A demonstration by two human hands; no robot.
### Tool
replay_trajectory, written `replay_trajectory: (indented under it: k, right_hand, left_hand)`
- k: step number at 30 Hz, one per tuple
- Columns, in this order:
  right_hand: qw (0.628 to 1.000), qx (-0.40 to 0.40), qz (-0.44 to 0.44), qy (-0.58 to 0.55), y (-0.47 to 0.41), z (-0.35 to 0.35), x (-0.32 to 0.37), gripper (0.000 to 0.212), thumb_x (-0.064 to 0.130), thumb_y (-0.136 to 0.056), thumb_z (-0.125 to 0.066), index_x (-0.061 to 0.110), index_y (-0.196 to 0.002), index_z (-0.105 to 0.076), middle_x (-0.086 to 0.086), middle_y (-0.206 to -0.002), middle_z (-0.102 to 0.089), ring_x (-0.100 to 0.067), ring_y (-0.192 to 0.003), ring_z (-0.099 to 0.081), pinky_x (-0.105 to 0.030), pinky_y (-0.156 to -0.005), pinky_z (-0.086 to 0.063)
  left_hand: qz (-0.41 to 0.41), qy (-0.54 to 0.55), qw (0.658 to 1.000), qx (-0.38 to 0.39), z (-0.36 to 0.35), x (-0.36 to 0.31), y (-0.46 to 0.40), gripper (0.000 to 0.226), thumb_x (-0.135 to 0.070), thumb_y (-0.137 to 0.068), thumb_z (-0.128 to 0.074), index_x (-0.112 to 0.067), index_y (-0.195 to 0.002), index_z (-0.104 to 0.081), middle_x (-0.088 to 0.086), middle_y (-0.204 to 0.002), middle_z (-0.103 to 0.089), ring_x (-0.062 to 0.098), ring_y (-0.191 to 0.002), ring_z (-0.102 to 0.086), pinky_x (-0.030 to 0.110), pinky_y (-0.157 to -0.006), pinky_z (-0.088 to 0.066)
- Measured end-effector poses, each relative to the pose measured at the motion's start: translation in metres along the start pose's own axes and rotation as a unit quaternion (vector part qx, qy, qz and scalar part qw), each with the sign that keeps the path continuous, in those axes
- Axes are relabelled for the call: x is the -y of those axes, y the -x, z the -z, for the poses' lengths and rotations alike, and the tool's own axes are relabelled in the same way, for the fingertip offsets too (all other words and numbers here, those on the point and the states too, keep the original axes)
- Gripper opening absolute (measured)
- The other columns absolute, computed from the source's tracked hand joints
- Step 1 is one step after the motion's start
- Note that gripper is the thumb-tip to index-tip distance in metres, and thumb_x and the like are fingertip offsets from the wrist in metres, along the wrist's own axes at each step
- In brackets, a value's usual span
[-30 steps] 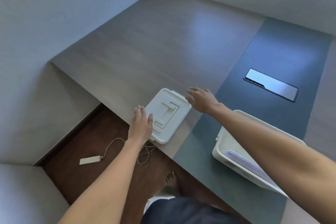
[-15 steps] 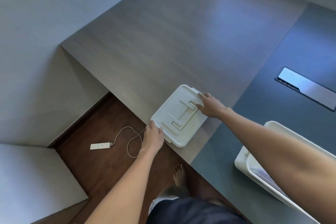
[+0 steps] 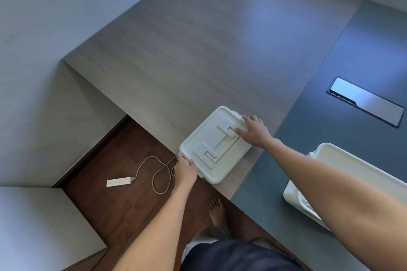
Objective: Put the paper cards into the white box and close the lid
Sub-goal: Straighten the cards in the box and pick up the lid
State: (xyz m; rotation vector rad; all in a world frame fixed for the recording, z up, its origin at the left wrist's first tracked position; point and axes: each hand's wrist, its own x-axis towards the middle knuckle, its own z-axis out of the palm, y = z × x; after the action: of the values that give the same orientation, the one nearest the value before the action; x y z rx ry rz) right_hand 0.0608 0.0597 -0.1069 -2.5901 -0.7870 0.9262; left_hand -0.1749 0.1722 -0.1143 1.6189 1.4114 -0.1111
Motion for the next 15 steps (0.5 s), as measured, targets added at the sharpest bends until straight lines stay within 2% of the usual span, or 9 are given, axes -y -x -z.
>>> replay_trajectory:
  k: [2,4,7,10,11,12,13,14,15]
  right_hand:
    - [0.999,0.008,-0.025,-0.039,0.004,0.003,0.001,0.076,0.056,-0.094,-0.049,0.02,-0.156,-0.026,-0.011,-0.154,-0.034,-0.035,-0.143,-0.03,-0.053,-0.113,-0.033]
    - [0.995,0.033,-0.05,-0.085,0.009,0.006,0.001,0.081,0.061,-0.092,-0.049,0.02,-0.157,-0.024,-0.012,-0.156,-0.028,-0.036,-0.145,-0.027,-0.054,-0.116,-0.03]
    - [0.984,0.063,-0.078,-0.148,0.017,0.01,-0.002,0.088,0.067,-0.089,-0.051,0.021,-0.158,-0.022,-0.011,-0.159,-0.021,-0.035,-0.148,-0.023,-0.054,-0.119,-0.026]
    - [0.977,0.069,-0.091,-0.178,0.023,0.015,-0.006,0.089,0.07,-0.087,-0.051,0.018,-0.156,-0.028,-0.01,-0.16,-0.019,-0.034,-0.147,-0.025,-0.052,-0.12,-0.026]
    - [0.976,0.064,-0.091,-0.188,0.025,0.017,-0.008,0.084,0.07,-0.087,-0.051,0.016,-0.149,-0.039,-0.011,-0.157,-0.024,-0.033,-0.141,-0.033,-0.048,-0.117,-0.03]
    - [0.975,0.054,-0.085,-0.198,0.027,0.021,-0.01,0.071,0.07,-0.087,-0.051,0.015,-0.131,-0.053,-0.012,-0.15,-0.031,-0.03,-0.128,-0.042,-0.041,-0.11,-0.036]
    - [0.974,0.043,-0.079,-0.206,0.028,0.024,-0.012,0.054,0.069,-0.087,-0.051,0.018,-0.105,-0.057,-0.012,-0.139,-0.039,-0.026,-0.112,-0.047,-0.036,-0.098,-0.039]
    - [0.973,0.029,-0.073,-0.219,0.031,0.029,-0.014,0.044,0.067,-0.088,-0.051,0.023,-0.085,-0.053,-0.01,-0.126,-0.042,-0.023,-0.098,-0.046,-0.032,-0.085,-0.039]
    - [0.969,0.013,-0.068,-0.237,0.034,0.036,-0.017,0.044,0.065,-0.089,-0.052,0.023,-0.075,-0.047,-0.007,-0.115,-0.043,-0.02,-0.087,-0.046,-0.03,-0.076,-0.037]
  left_hand:
    - [0.012,0.01,1.0,-0.017,-0.001,-0.002,0.0,0.04,-0.022,-0.1,-0.046,-0.011,-0.138,-0.042,0.017,-0.129,-0.057,0.037,-0.113,-0.061,0.045,-0.095,-0.049]
    - [0.02,0.009,0.999,-0.048,-0.003,-0.005,0.003,0.032,-0.022,-0.098,-0.045,-0.007,-0.126,-0.052,0.017,-0.122,-0.06,0.032,-0.103,-0.06,0.038,-0.083,-0.047]
    - [0.037,0.017,0.995,-0.088,-0.003,-0.01,0.006,0.03,-0.022,-0.093,-0.044,0.0,-0.105,-0.061,0.018,-0.107,-0.064,0.034,-0.093,-0.06,0.04,-0.079,-0.049]
    - [0.028,0.011,0.994,-0.101,-0.002,-0.018,0.01,0.031,-0.022,-0.092,-0.044,0.002,-0.1,-0.062,0.018,-0.105,-0.064,0.036,-0.094,-0.062,0.04,-0.074,-0.047]
    - [0.014,0.0,0.995,-0.103,-0.002,-0.022,0.011,0.031,-0.022,-0.092,-0.044,0.002,-0.1,-0.061,0.018,-0.107,-0.063,0.036,-0.093,-0.062,0.038,-0.072,-0.045]
    - [-0.001,-0.008,0.995,-0.104,-0.001,-0.026,0.012,0.03,-0.021,-0.092,-0.043,0.001,-0.099,-0.061,0.018,-0.108,-0.062,0.035,-0.093,-0.061,0.037,-0.071,-0.044]
    - [-0.012,-0.01,0.995,-0.103,-0.001,-0.032,0.012,0.029,-0.021,-0.093,-0.043,0.001,-0.099,-0.061,0.018,-0.109,-0.061,0.034,-0.092,-0.06,0.036,-0.071,-0.043]
    - [-0.019,-0.01,0.995,-0.102,0.0,-0.038,0.013,0.028,-0.021,-0.093,-0.043,-0.001,-0.1,-0.061,0.017,-0.109,-0.061,0.034,-0.092,-0.06,0.036,-0.072,-0.043]
    - [-0.026,-0.009,0.995,-0.098,0.0,-0.045,0.013,0.027,-0.021,-0.093,-0.042,-0.002,-0.101,-0.06,0.016,-0.11,-0.062,0.033,-0.092,-0.06,0.037,-0.074,-0.045]
